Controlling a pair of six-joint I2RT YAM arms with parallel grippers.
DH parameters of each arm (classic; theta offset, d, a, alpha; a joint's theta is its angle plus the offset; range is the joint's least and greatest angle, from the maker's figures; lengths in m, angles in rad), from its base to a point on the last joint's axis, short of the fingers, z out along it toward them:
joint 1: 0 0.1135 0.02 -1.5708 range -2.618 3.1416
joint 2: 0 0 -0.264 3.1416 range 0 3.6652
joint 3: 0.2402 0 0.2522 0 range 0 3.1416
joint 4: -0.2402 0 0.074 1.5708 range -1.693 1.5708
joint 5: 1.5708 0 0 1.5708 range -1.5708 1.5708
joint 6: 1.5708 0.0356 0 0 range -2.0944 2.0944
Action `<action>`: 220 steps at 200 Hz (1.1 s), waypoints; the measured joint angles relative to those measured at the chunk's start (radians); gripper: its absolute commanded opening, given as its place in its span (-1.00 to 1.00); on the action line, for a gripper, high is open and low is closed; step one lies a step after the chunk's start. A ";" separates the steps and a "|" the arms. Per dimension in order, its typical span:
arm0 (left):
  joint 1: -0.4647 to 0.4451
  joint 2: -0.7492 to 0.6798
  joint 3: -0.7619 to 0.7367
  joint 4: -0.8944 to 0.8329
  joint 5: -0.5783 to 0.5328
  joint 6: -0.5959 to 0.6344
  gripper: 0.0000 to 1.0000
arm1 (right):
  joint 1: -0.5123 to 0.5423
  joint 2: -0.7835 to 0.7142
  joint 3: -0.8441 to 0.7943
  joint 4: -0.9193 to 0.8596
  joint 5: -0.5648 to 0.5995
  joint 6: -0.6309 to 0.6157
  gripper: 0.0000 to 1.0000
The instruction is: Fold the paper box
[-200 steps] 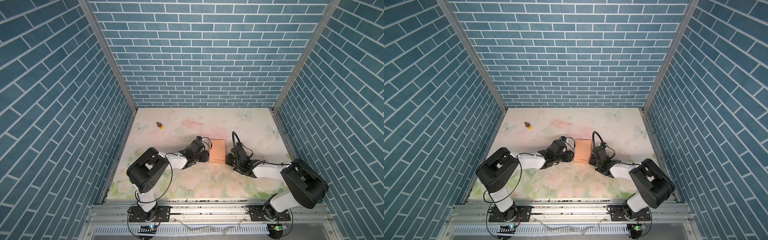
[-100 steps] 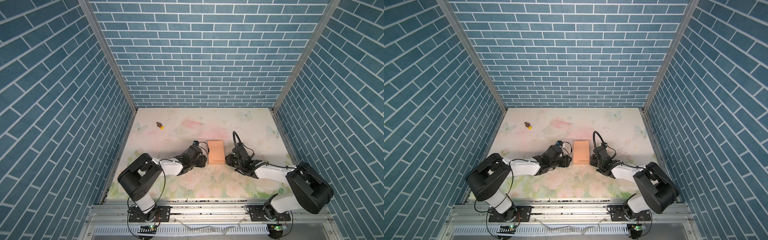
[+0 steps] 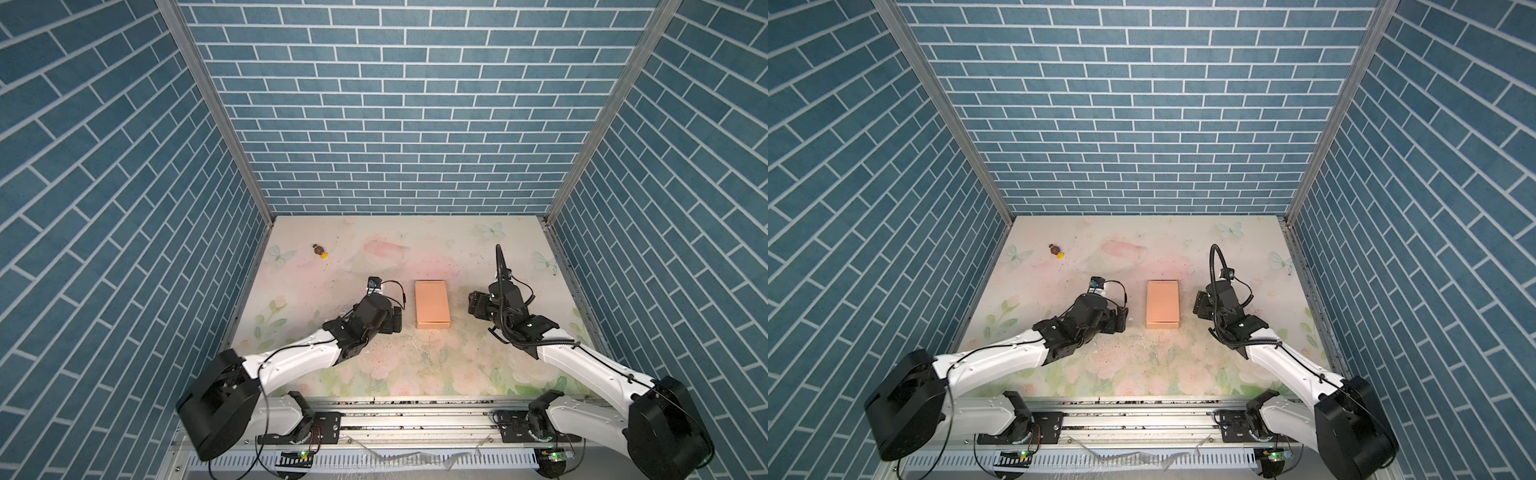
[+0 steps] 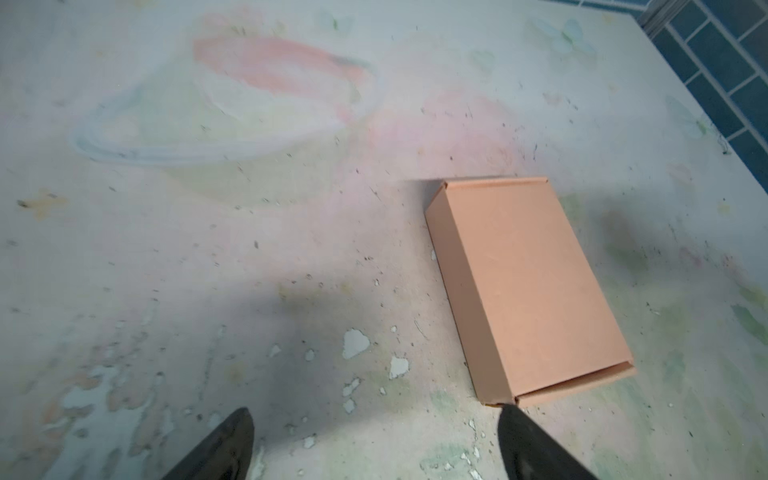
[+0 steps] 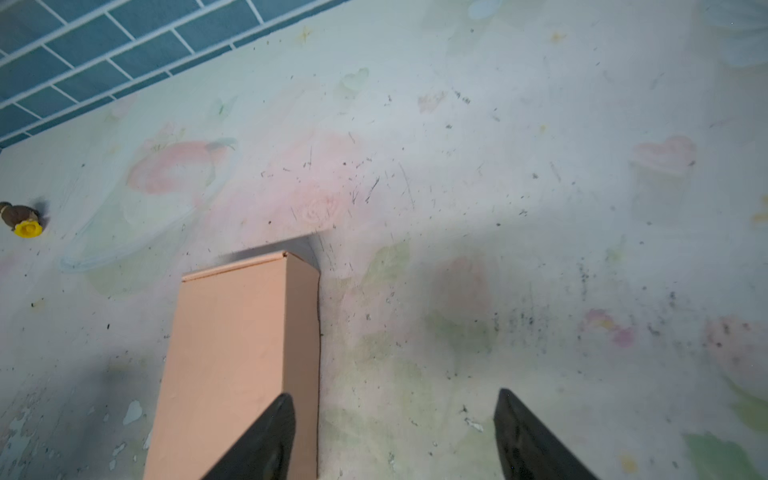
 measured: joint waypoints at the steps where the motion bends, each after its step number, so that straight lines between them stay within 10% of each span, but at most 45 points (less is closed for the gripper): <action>1: 0.000 -0.005 0.000 -0.003 -0.003 0.000 0.93 | -0.002 -0.003 0.002 -0.002 0.003 -0.003 0.57; 101: 0.073 -0.291 0.222 -0.327 -0.308 0.221 0.99 | -0.089 -0.086 -0.015 0.036 0.301 -0.278 0.71; 220: 0.537 -0.035 0.290 -0.267 0.013 0.272 0.99 | -0.310 -0.120 -0.138 0.151 0.222 -0.312 0.72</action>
